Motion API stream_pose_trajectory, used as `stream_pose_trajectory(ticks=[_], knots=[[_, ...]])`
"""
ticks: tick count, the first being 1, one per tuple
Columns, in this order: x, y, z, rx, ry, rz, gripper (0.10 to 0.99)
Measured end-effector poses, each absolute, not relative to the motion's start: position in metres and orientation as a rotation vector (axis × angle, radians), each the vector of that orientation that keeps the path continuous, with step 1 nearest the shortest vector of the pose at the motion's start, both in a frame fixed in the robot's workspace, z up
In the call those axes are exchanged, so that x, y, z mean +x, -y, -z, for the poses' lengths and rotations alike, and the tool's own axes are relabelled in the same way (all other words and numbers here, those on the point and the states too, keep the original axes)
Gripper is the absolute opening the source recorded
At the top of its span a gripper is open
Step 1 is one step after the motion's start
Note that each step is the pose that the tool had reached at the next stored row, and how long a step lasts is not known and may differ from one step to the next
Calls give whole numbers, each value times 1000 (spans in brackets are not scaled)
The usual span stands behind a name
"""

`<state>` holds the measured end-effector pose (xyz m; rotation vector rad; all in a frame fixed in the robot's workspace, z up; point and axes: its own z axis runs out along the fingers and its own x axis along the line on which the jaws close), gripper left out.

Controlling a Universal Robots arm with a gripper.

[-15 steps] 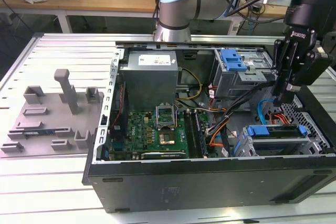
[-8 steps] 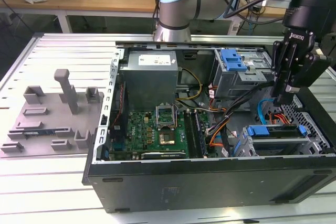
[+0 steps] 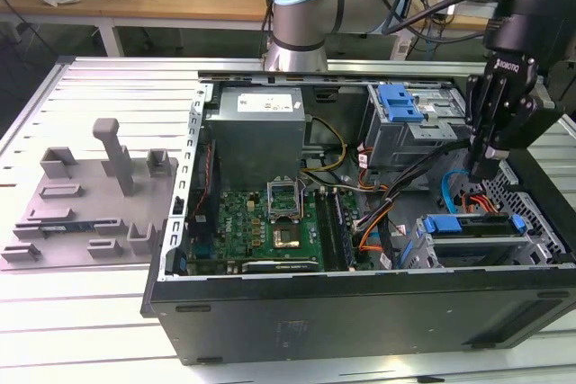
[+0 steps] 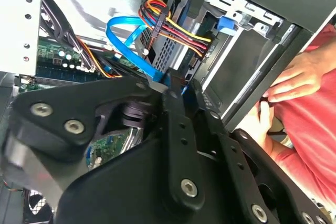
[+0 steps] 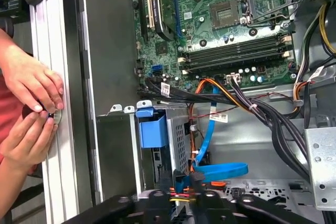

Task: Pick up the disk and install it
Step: 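Insert the second disk wire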

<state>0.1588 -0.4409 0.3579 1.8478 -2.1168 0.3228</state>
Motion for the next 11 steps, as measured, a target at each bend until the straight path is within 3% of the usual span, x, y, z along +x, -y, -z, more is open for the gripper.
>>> stream_pose_trajectory(ticks=[1, 9, 11], knots=[[159, 441, -358, 1848, 2117, -322, 212], [158, 442, -356, 1852, 2121, -315, 212], [158, 443, -356, 1853, 2121, -315, 161]])
